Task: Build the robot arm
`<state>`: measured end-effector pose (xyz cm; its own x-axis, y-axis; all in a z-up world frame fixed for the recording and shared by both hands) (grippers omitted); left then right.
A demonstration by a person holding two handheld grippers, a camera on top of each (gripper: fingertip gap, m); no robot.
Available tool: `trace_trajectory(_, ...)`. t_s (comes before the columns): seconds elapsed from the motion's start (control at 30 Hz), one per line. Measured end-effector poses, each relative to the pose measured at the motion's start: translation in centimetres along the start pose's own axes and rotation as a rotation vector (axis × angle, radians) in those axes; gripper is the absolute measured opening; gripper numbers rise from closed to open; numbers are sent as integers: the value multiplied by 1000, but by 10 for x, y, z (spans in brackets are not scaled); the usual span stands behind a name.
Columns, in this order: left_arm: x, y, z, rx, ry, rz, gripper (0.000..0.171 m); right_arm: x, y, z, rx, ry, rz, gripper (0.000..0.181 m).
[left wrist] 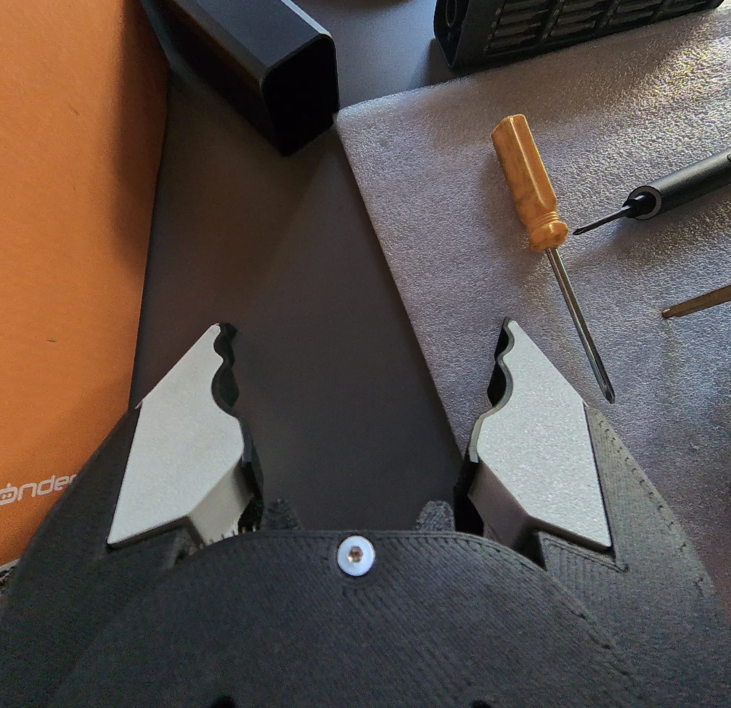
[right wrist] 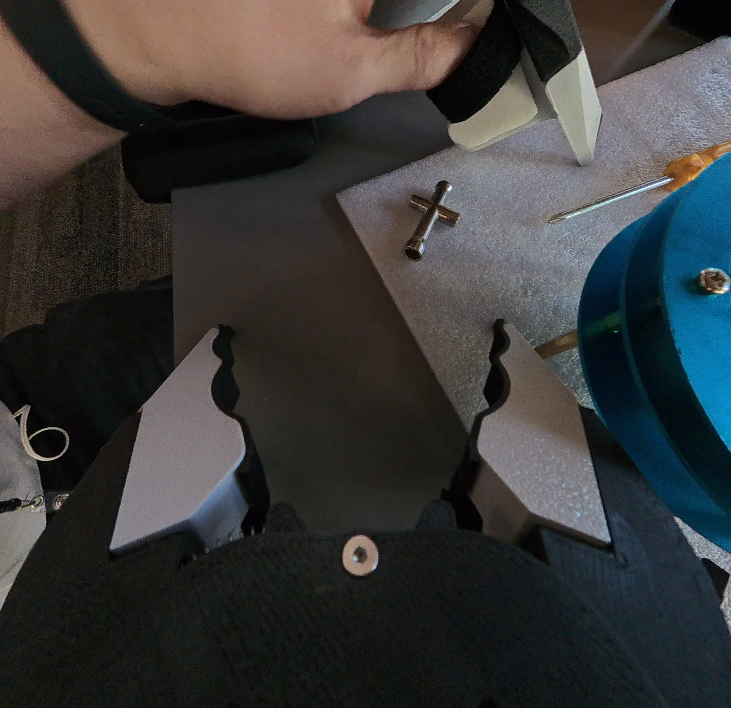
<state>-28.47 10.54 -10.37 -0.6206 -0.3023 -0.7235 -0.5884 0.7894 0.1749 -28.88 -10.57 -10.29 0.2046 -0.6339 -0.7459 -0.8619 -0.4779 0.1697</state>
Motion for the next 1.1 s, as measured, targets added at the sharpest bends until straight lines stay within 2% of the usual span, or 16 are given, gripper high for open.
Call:
trace_trajectory(0.97, -4, 3, 5, 33, -1, 33, 136, 0, 0, -1, 11, -2, 1, 123)
trace_trajectory(1.0, -4, 3, 5, 37, 0, 35, 136, 0, 1, -2, 17, -7, -5, 117)
trace_trajectory(1.07, -5, 5, 4, 45, 10, 30, 135, -1, 6, -11, 34, -41, -31, 88)
trace_trajectory(1.1, -6, 7, 0, 54, 11, 20, 127, -1, 9, -19, 47, -83, -38, 82)
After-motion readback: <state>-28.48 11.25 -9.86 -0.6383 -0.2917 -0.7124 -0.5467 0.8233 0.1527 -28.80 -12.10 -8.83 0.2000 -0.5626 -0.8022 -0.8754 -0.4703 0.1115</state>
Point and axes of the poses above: each gripper's, where its closed fingertips meet, z out along the fingers, x out of its underside, y = z × x across the jaws, the point moved 8 cm from there along -z, back along the fingers, and after that the axes turned 15 degrees about -x, right-handed, at the moved point
